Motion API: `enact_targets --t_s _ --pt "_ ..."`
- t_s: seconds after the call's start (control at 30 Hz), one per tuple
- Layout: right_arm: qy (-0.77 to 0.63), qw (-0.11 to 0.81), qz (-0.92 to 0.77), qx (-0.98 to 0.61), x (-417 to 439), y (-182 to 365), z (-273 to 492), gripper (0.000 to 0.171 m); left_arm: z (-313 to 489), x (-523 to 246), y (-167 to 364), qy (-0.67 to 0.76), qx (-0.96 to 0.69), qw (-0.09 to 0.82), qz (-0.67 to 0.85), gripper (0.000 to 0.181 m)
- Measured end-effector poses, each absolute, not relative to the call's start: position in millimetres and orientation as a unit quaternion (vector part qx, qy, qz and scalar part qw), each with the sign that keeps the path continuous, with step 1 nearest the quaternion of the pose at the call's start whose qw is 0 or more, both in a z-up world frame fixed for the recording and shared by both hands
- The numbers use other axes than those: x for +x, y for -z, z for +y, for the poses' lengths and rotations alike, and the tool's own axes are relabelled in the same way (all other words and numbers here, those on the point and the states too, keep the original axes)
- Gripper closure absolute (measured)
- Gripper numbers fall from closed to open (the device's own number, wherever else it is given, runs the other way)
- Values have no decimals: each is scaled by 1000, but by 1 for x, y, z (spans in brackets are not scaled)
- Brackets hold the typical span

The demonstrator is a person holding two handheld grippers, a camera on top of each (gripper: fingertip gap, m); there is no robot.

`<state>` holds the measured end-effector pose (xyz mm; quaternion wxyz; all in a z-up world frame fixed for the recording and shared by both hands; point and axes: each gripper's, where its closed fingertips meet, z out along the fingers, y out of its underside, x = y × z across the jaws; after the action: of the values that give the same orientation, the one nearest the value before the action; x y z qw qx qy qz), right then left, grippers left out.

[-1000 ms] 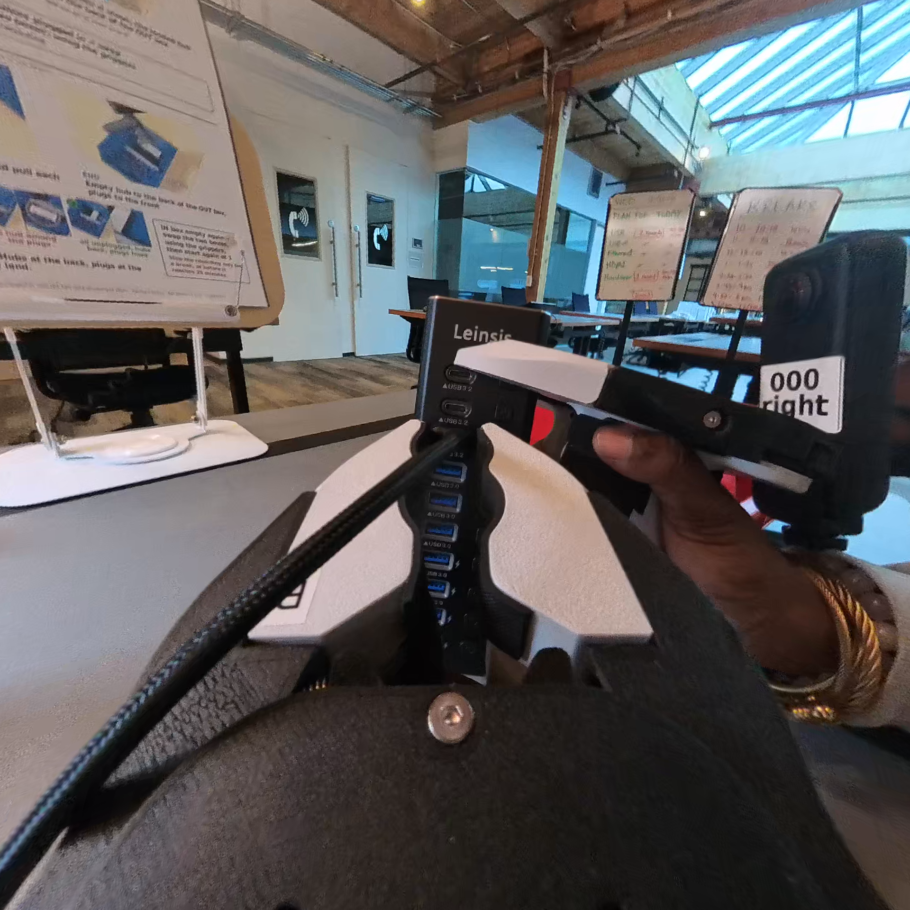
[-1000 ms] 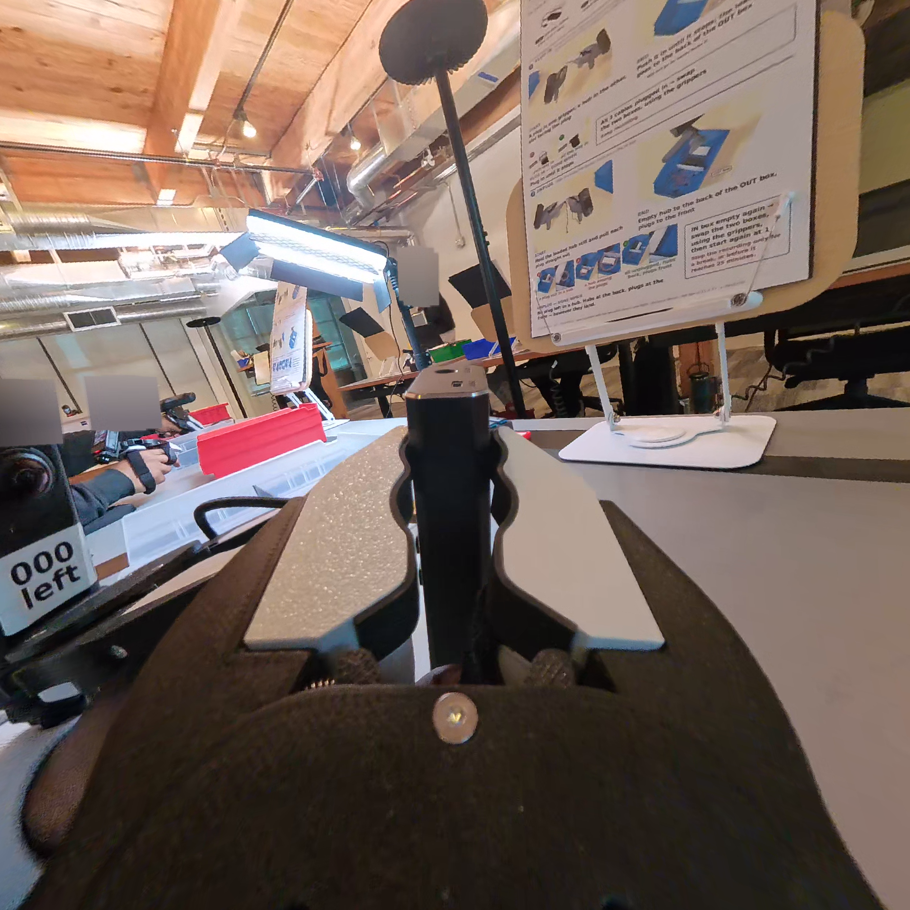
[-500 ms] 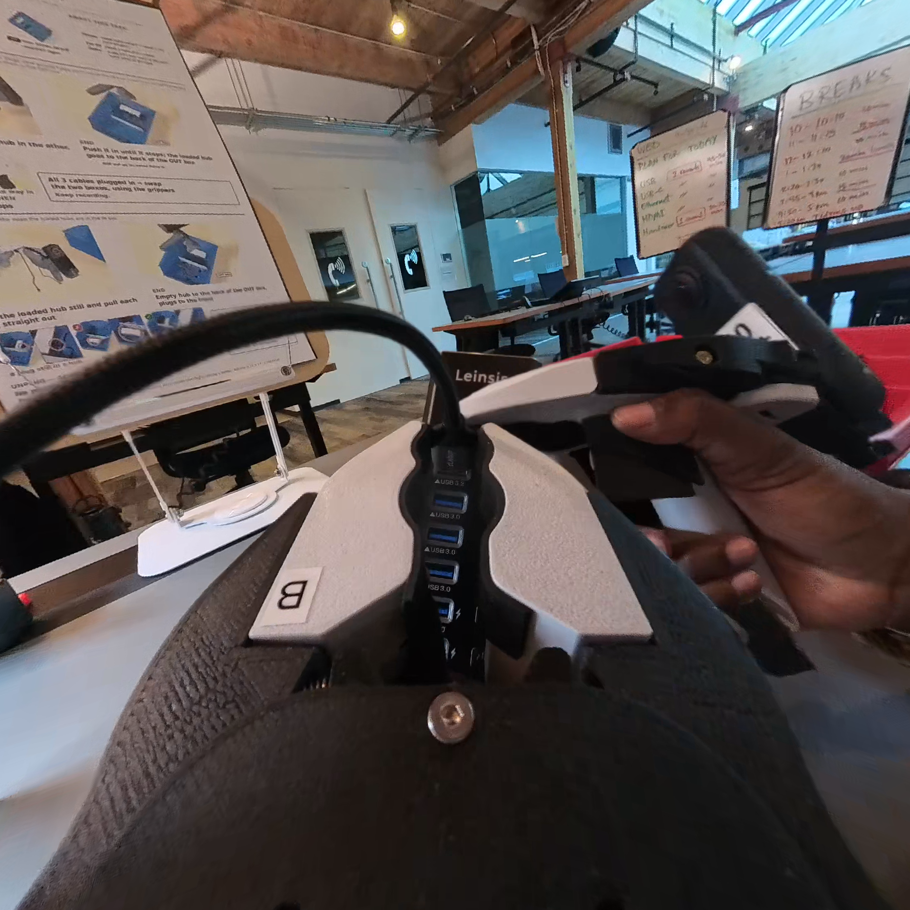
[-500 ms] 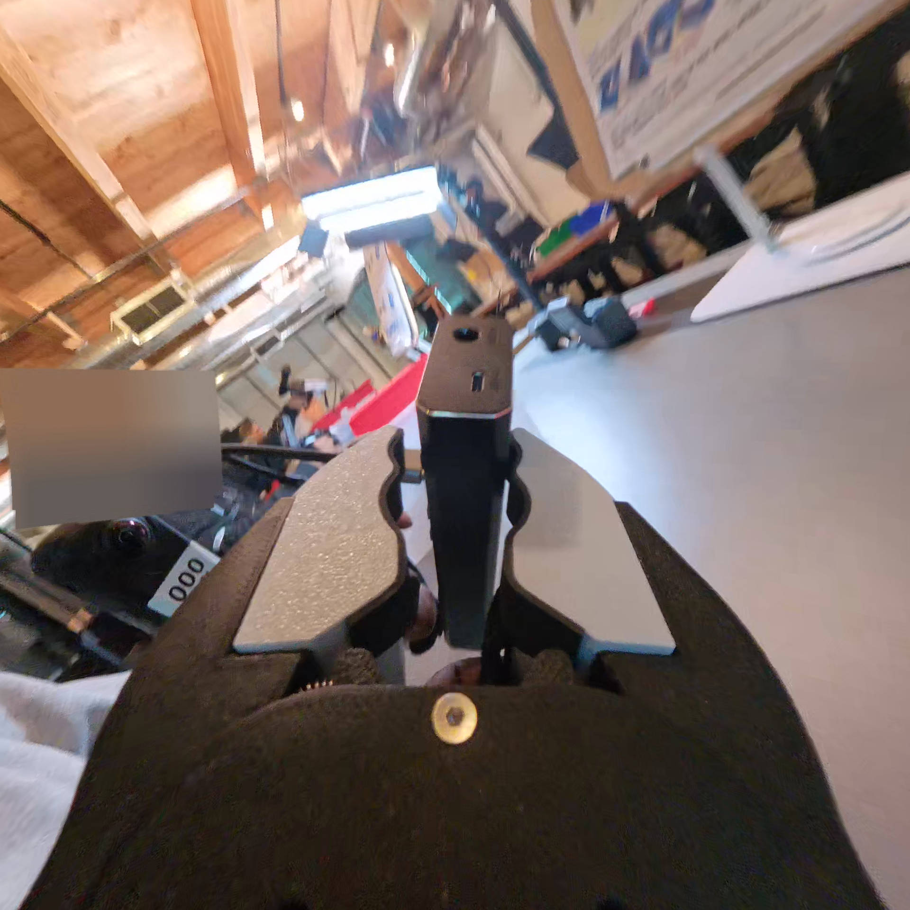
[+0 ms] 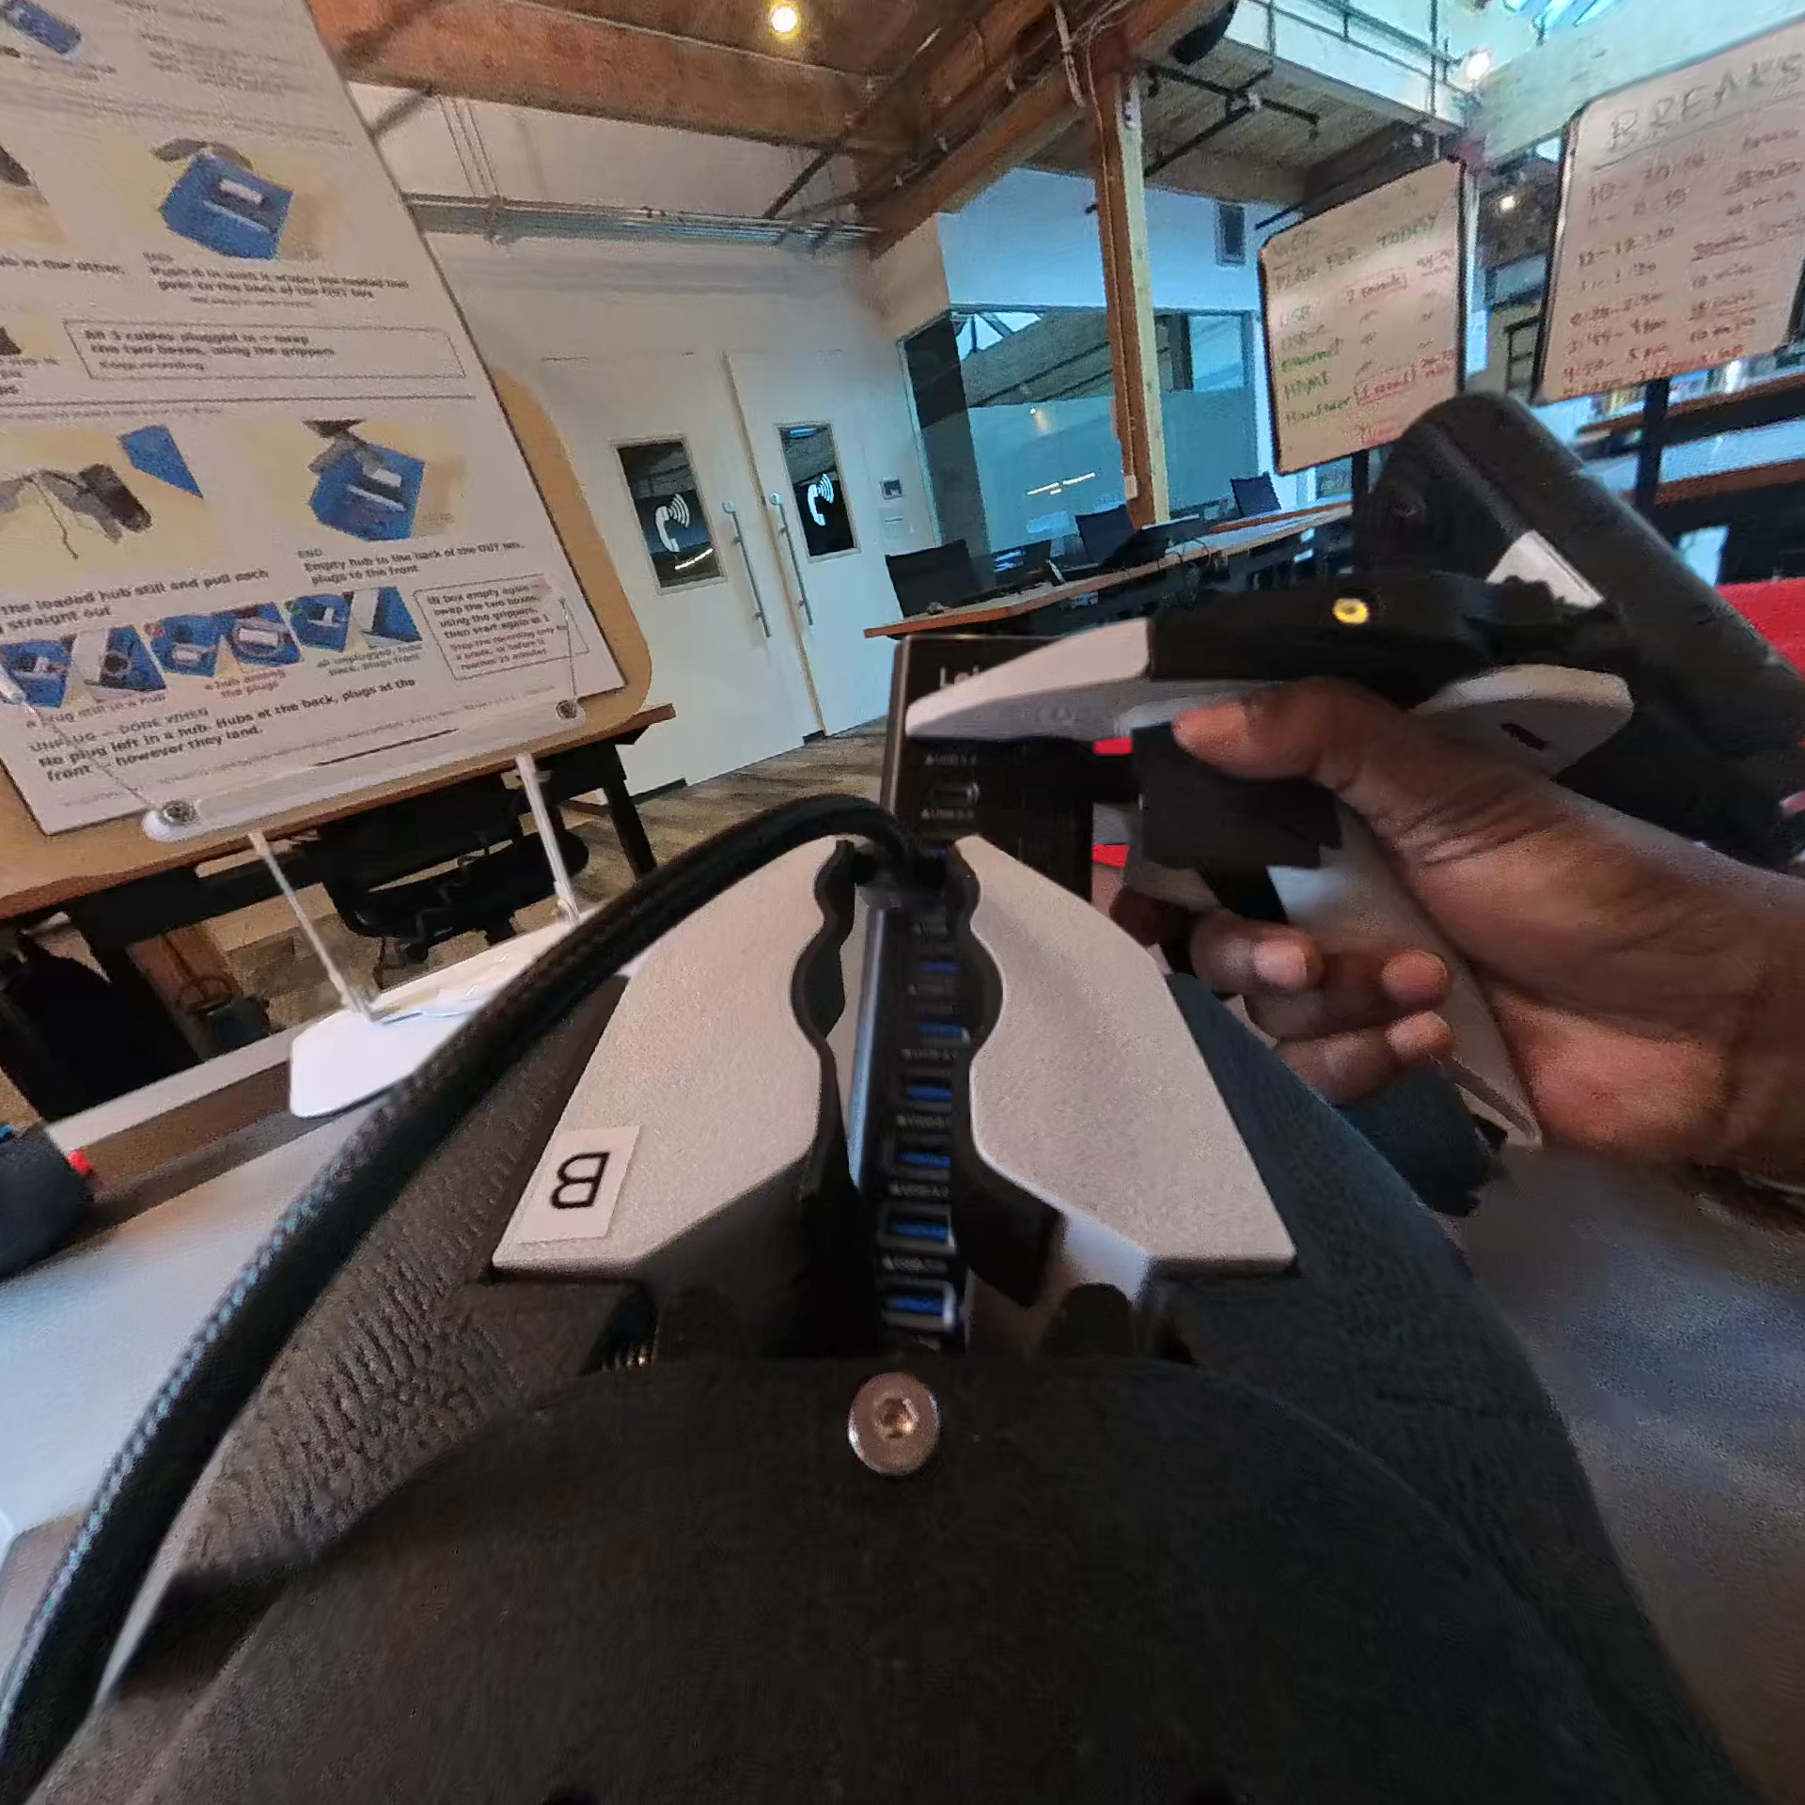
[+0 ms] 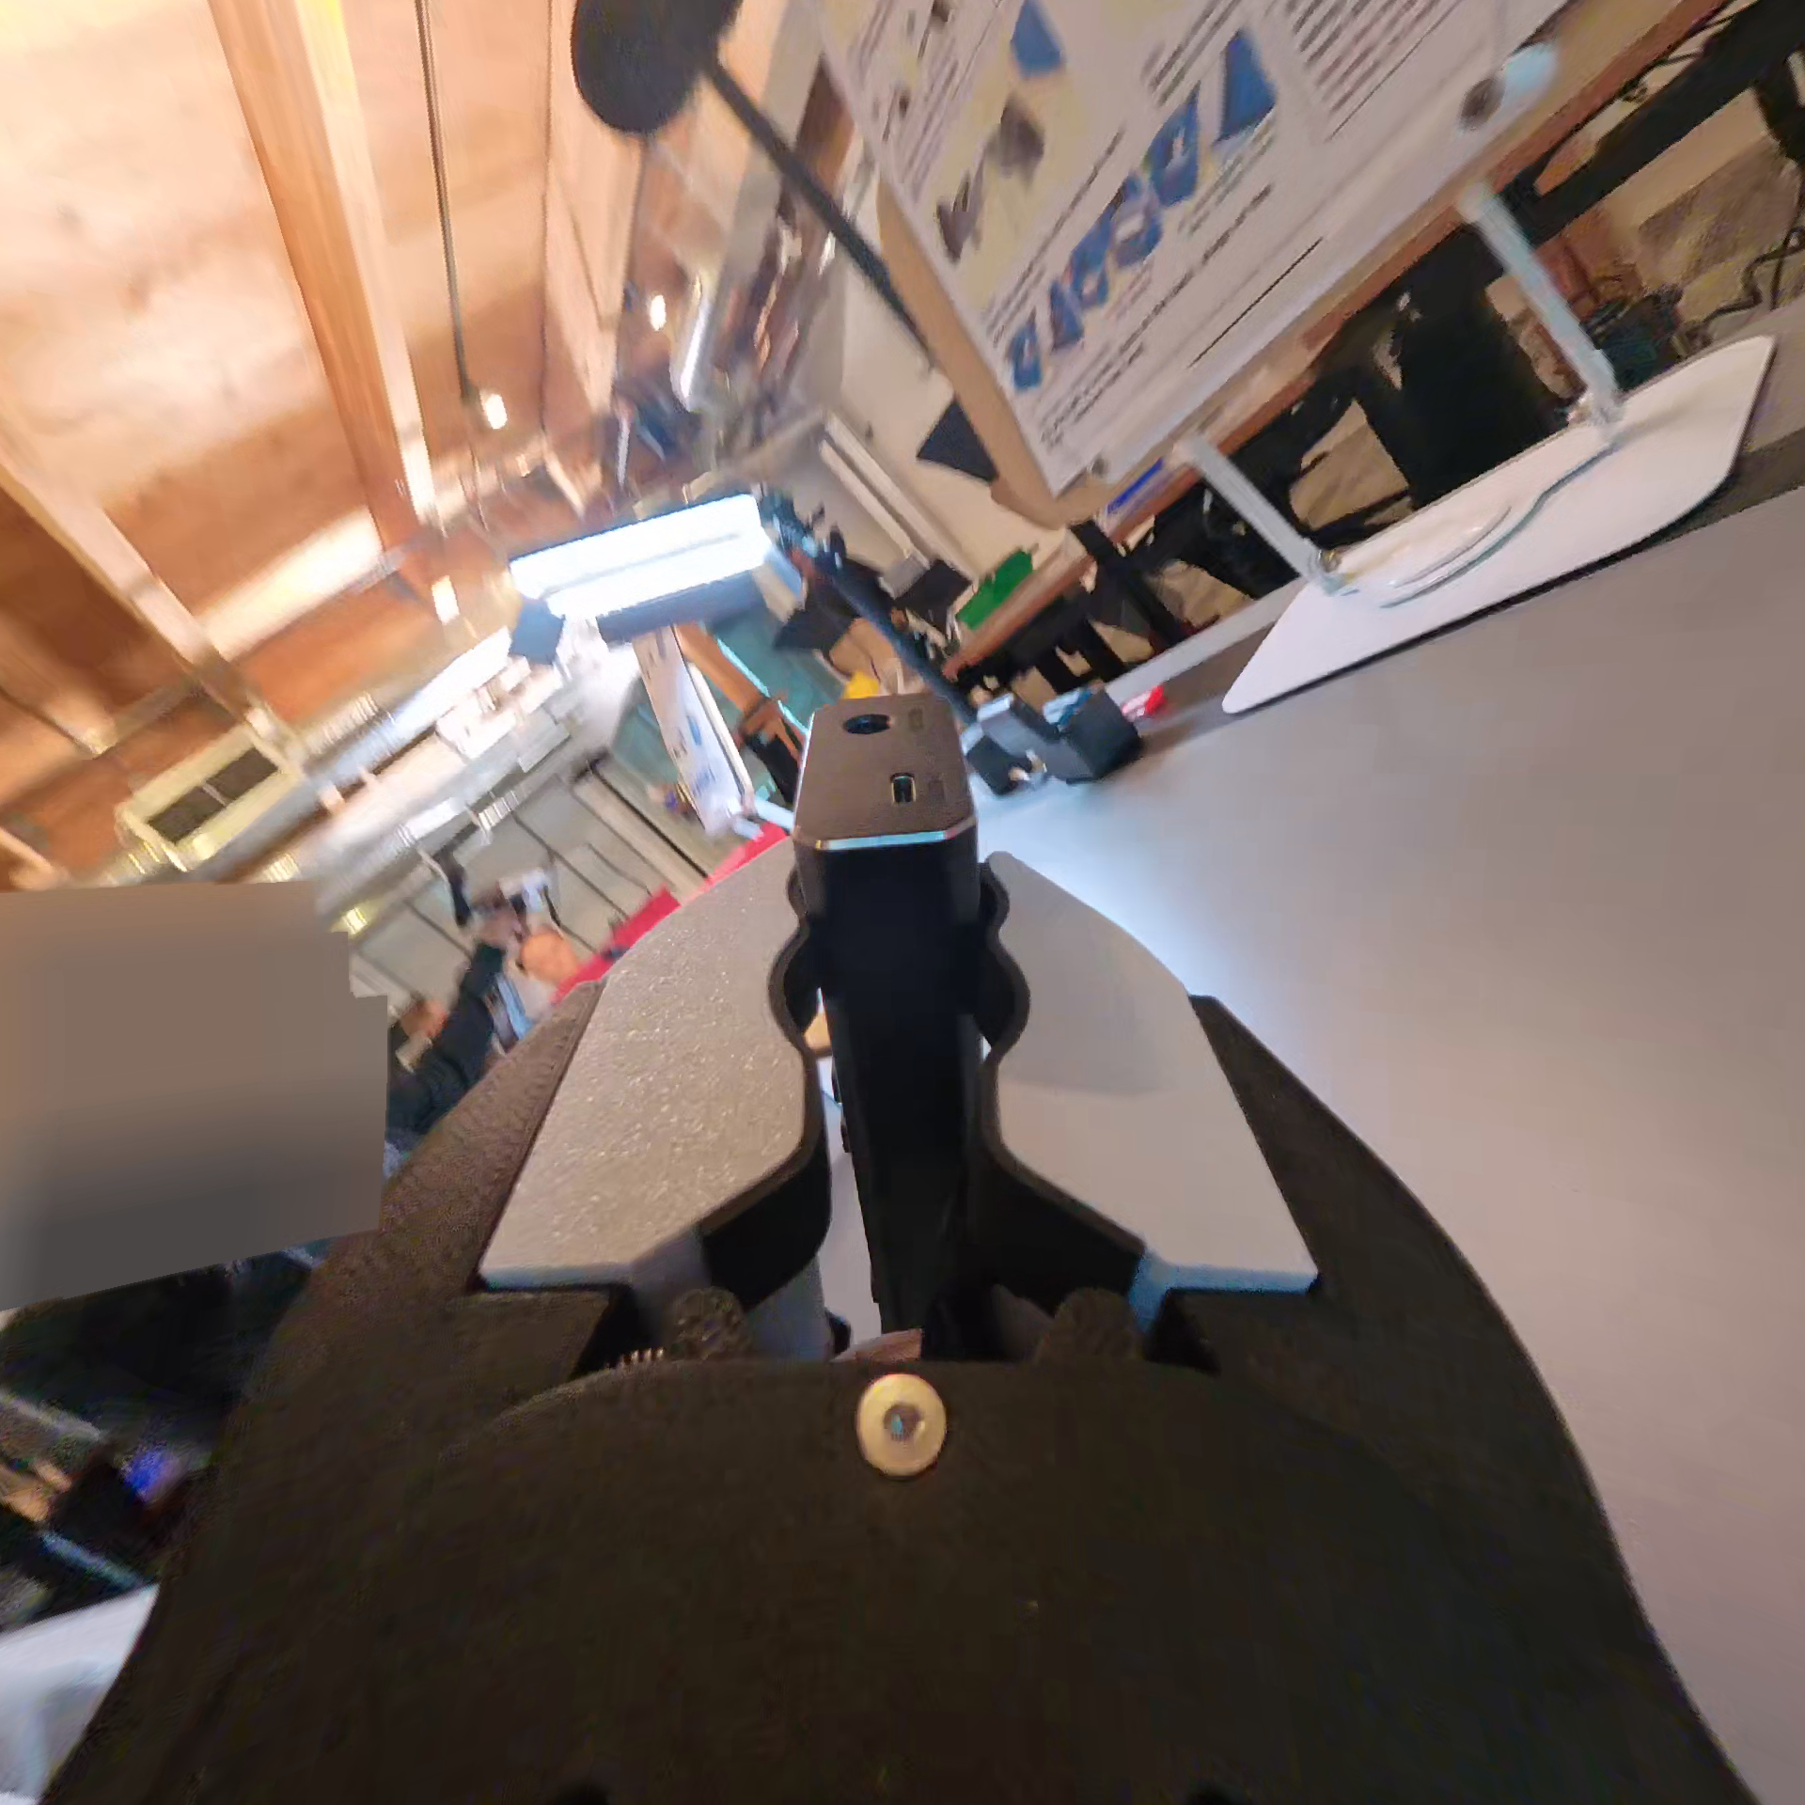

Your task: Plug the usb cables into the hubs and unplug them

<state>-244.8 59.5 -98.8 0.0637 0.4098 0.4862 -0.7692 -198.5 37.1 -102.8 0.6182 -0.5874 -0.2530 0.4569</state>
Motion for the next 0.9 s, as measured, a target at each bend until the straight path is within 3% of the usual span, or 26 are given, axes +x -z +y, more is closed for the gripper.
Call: enact_targets --t_s 0.37,0.9 --pt "782 93 429 442 -243 101 60 143 49 -205 95 -488 -574 607 -253 164" --pt "786 22 483 386 -231 92 52 140 49 -202 93 -459 -576 631 -242 163"
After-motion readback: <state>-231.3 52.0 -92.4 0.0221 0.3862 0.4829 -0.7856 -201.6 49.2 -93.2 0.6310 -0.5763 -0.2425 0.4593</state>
